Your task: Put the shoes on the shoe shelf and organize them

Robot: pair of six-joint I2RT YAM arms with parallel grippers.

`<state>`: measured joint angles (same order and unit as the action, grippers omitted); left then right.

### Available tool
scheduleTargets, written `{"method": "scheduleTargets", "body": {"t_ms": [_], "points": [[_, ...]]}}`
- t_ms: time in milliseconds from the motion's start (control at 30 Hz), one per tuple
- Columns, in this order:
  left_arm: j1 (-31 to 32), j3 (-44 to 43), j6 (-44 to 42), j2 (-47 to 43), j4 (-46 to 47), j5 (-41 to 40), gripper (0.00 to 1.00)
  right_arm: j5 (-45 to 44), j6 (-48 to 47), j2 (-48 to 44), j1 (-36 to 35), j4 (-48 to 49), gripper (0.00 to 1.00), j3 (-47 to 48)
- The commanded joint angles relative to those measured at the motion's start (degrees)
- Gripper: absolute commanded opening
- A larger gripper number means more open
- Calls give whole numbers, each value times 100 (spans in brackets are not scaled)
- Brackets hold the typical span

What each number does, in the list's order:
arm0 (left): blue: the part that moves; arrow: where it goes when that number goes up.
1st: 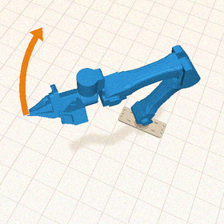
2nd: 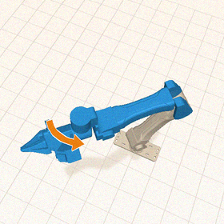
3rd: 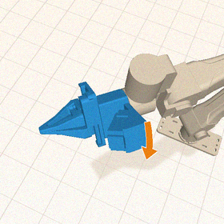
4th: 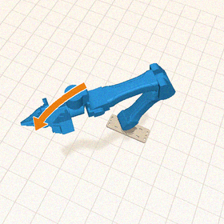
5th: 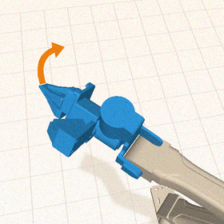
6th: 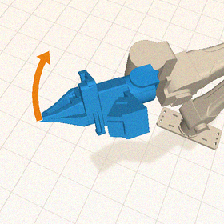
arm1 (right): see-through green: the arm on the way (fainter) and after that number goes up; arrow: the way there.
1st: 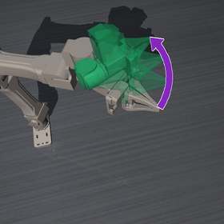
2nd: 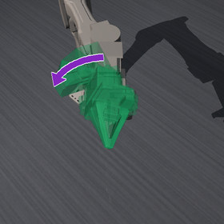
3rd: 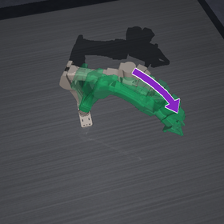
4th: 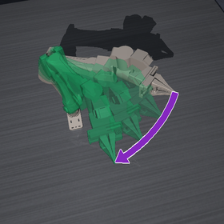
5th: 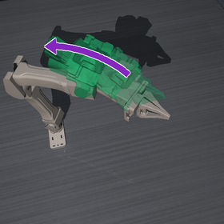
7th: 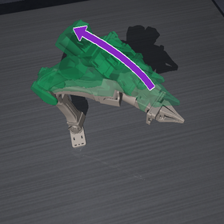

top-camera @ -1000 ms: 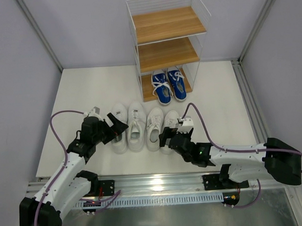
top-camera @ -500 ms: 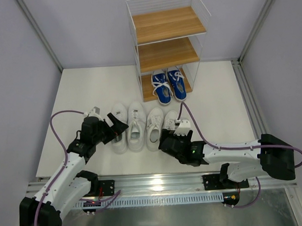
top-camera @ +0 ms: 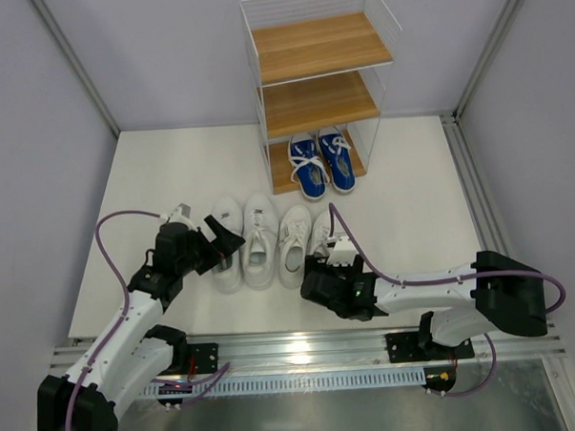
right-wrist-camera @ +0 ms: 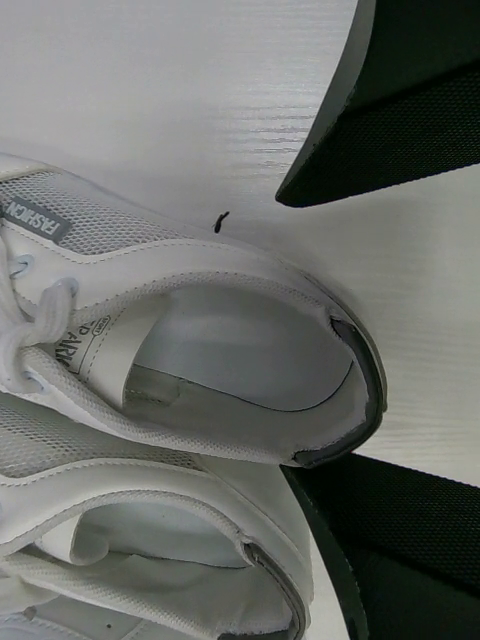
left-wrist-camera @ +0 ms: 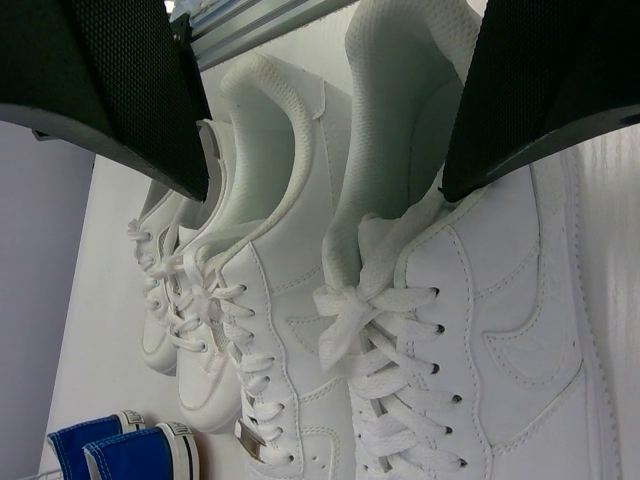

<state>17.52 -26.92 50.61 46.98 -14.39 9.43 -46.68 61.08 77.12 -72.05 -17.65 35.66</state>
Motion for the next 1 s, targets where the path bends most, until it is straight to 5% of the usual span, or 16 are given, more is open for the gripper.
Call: {"method": "scheduleTargets", "body": {"t_ms": [0,233,367,700,967], "points": [[-47,152,-148,-57,-212,-302,100,-166,228,189,24,-203,100,187],[-47,187,-183,-312,-380,-416,100,-702,721,-512,253,-1354,100,-181],[-47,187,-157,-260,-328,-398,100,-747,231,-1269,595,-1303,100,-559],[-47,169,-130,-259,-336,-354,100,983,-3072,-1999,1369,1262,100,-1298],[-47,187,-157,-312,-371,-407,100,1214,-3743,-2842,1387,2644,100,-2098]]}}
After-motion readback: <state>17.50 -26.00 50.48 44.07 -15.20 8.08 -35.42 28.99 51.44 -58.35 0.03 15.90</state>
